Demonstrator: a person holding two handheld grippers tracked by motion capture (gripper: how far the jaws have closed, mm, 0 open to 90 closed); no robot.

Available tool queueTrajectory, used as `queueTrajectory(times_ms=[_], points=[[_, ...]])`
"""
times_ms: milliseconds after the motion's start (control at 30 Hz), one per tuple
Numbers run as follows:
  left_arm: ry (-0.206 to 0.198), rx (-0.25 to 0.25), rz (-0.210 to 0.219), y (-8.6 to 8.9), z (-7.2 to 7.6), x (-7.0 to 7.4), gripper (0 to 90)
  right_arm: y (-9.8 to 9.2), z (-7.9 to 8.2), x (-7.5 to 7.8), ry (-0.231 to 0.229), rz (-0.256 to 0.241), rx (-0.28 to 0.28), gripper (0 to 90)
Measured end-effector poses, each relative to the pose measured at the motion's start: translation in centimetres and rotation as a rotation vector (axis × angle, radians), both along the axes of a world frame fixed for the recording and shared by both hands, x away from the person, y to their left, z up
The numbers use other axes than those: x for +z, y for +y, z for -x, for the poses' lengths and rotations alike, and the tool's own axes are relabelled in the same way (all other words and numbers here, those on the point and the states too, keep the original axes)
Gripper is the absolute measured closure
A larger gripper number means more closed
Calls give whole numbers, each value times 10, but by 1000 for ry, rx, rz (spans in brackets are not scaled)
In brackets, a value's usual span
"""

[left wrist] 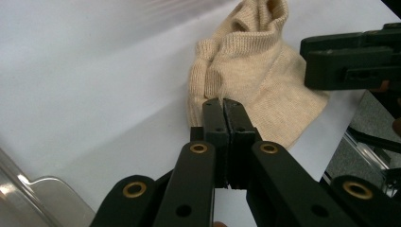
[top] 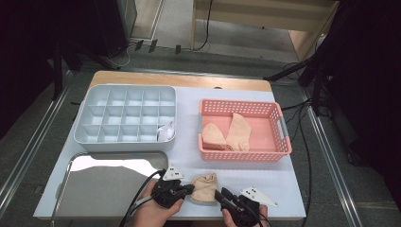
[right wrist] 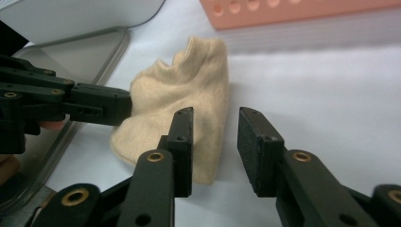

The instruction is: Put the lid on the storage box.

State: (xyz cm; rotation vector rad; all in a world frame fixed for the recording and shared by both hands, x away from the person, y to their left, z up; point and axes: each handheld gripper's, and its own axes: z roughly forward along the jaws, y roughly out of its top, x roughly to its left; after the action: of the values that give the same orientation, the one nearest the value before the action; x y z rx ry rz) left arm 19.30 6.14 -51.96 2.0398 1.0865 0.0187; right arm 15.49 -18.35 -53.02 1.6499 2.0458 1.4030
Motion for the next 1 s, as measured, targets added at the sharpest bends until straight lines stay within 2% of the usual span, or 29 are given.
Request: queueTrajectory(times_ms=[100,233,333,400,533,567,633,700,767,867,1000], points=[[-4,12,4,0,1,-1,900,1,-1,-4,34,-34,-19,624],[-3,16,6,1,1,-1,900,4,-1,-8,65,-77,-7,631],[-3,10,7,1,1,-1,900,5,-2,-10,85,-99,-5,735],[-4,10,6,2,0,-1,900,5,-2,-10,79,-93,-11,803],[-11,22,9,1,1,0,897,7,-2,-7,60,-63,-12,824],[-18,33,7,2,2,2,873,9,-1,-6,53,-45,-15,825],[-30,51,9,3,2,4,760,11,0,-5,36,-26,-14,825],[-45,69,52,7,3,14,732,13,0,-3,30,-17,-14,825],[-60,57,72,6,5,20,737,13,-1,-3,21,-14,-11,823],[-82,26,78,-4,10,26,767,14,-1,-3,28,-11,-15,823],[-63,1,52,-22,6,20,816,15,-1,-2,23,-7,-15,823]])
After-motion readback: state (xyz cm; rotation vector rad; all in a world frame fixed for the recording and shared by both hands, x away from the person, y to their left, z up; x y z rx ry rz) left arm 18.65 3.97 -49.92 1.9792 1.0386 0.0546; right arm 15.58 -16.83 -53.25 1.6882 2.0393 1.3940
